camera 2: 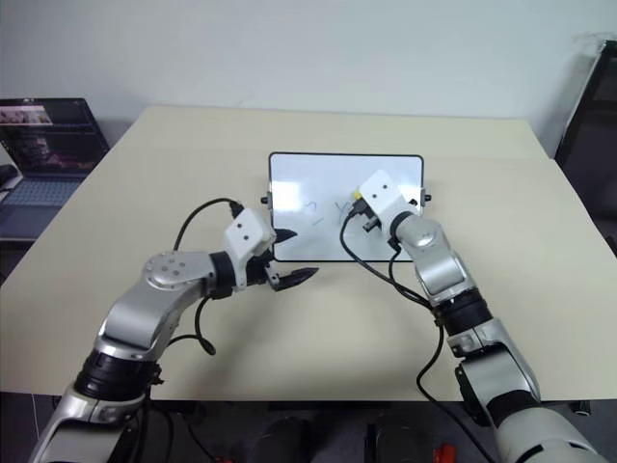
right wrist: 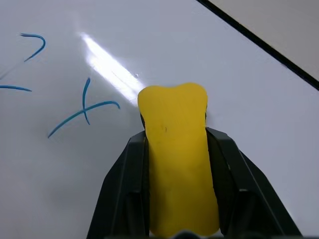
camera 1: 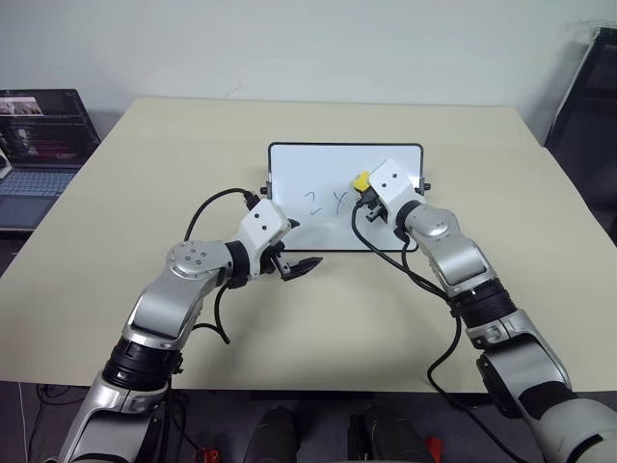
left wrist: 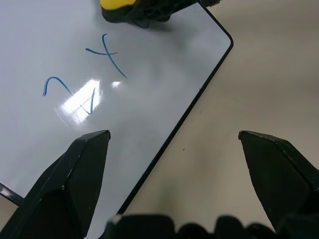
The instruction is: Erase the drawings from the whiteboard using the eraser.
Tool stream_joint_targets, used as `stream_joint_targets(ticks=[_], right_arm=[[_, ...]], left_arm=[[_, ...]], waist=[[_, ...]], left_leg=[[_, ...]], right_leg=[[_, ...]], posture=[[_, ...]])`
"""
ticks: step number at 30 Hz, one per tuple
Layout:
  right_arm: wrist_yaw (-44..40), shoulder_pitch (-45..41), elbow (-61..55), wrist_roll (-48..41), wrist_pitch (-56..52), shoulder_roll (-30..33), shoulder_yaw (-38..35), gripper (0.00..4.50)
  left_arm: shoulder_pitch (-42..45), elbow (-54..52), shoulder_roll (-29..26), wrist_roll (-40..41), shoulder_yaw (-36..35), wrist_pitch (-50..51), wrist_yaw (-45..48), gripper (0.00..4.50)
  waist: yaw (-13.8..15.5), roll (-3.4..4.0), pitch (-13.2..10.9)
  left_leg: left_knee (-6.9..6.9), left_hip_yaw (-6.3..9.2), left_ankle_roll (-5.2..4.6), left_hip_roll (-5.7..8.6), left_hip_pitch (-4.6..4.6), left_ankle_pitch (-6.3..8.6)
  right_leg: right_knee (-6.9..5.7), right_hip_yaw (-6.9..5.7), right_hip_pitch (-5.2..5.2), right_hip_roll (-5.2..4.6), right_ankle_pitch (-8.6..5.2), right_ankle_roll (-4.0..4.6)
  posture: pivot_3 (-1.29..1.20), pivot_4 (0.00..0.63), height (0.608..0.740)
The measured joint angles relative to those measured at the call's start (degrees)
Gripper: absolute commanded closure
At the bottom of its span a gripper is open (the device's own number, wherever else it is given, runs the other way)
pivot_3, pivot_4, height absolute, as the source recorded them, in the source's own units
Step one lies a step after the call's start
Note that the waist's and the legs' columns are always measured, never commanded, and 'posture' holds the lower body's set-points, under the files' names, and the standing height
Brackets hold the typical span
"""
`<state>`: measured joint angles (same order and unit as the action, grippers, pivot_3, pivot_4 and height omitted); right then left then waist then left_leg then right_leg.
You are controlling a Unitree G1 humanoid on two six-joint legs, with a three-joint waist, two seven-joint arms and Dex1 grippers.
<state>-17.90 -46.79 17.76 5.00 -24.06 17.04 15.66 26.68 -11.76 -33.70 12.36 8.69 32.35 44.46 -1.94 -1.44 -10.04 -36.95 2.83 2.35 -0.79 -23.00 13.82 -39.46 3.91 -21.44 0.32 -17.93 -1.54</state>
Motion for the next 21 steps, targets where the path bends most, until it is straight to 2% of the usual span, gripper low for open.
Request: stream_joint_targets(ticks=[11, 21], right_arm=[[-8.73, 7.64, -8.42, 0.71, -5.92, 4.03, 1.31, 3.3], [-2.92, 1.6, -2.55, 1.76, -4.3, 2.11, -2.85, 3.3]], left_arm=[[-0.72, -0.14, 0.34, 0.07, -0.01, 0.02, -0.07, 0.0], [-0.72, 0.0, 1.2, 0.0, 0.09, -0.29, 0.02, 0.0]], waist=[[-0.48, -0.03, 0.02], [-1.0, -0.04, 0.01]], left_leg=[[-0.11, 0.0, -0.05, 0.05, 0.23, -0.1], [-0.03, 0.02, -0.07, 0.09, 0.14, -0.19]], right_leg=[[-0.45, 0.03, 0.09, 0.0, 0.0, 0.0], [-0.41, 0.02, 0.0, -0.02, 0.01, 0.0]], posture=[[0.0, 0.15, 0.74], [0.0, 0.15, 0.74]])
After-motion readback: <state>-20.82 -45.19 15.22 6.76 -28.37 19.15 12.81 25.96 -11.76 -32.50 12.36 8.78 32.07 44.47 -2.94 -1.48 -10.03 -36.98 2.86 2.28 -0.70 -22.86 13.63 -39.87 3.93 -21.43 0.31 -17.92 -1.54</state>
